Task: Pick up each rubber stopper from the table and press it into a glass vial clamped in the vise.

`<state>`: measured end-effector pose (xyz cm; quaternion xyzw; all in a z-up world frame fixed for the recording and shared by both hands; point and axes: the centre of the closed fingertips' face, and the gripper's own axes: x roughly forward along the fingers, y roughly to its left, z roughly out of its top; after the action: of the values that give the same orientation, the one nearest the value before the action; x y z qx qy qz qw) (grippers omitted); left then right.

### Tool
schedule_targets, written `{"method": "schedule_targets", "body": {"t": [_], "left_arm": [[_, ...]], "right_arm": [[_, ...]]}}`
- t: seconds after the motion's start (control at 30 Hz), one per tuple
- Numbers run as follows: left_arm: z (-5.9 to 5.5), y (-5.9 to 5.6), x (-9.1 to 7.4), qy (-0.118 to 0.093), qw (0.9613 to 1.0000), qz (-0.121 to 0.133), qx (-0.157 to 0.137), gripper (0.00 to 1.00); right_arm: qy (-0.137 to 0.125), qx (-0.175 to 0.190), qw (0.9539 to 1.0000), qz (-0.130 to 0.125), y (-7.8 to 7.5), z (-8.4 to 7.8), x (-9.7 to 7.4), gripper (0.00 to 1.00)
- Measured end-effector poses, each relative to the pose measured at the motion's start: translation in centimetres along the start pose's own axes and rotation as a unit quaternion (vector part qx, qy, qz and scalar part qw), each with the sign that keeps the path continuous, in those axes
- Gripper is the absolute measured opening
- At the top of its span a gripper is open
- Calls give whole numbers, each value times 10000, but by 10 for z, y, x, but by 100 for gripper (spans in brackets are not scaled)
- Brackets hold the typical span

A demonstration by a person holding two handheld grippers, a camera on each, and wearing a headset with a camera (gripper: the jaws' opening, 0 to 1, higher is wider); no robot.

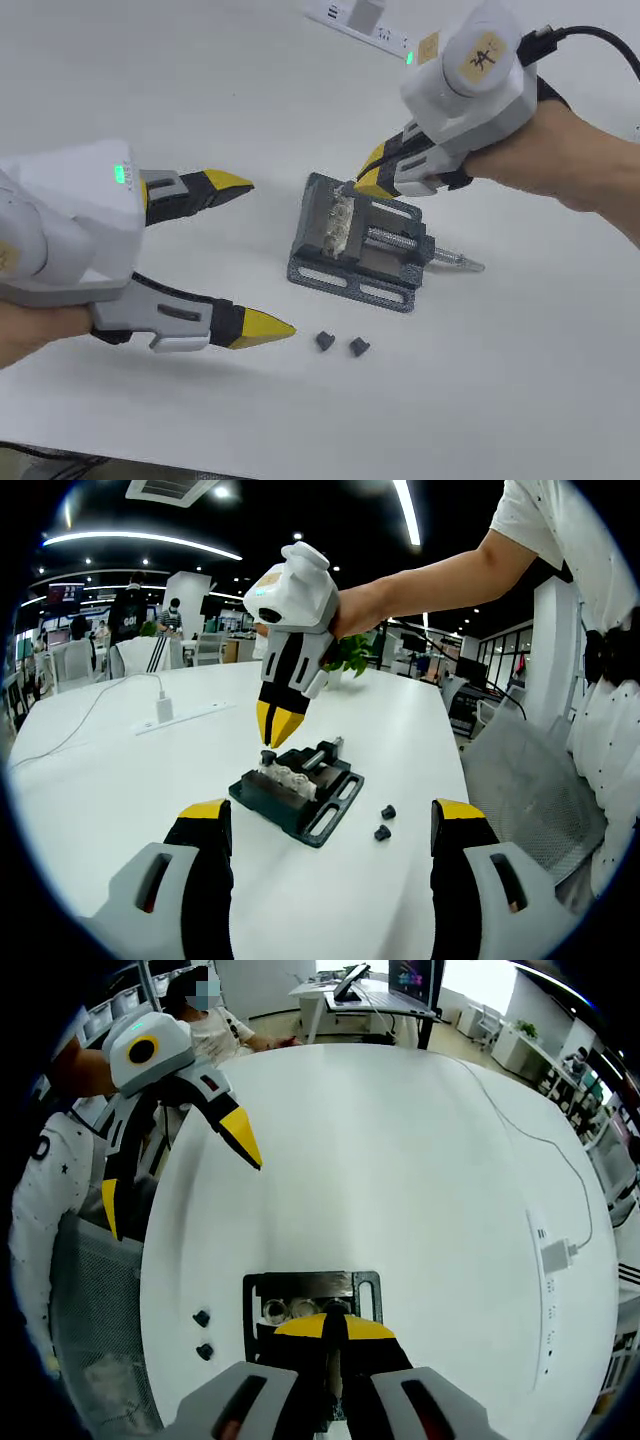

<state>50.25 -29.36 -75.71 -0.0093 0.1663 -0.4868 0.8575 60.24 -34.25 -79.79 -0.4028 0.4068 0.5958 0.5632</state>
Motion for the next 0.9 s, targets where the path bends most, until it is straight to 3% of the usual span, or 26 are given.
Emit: {"method": "schedule_targets", "body": {"t": [0.9], "left_arm": [[-3,-2,3,47,10000,-61,22,80]], "right_arm": [[141,-89,9998,51,-3,-1,7,0]]}}
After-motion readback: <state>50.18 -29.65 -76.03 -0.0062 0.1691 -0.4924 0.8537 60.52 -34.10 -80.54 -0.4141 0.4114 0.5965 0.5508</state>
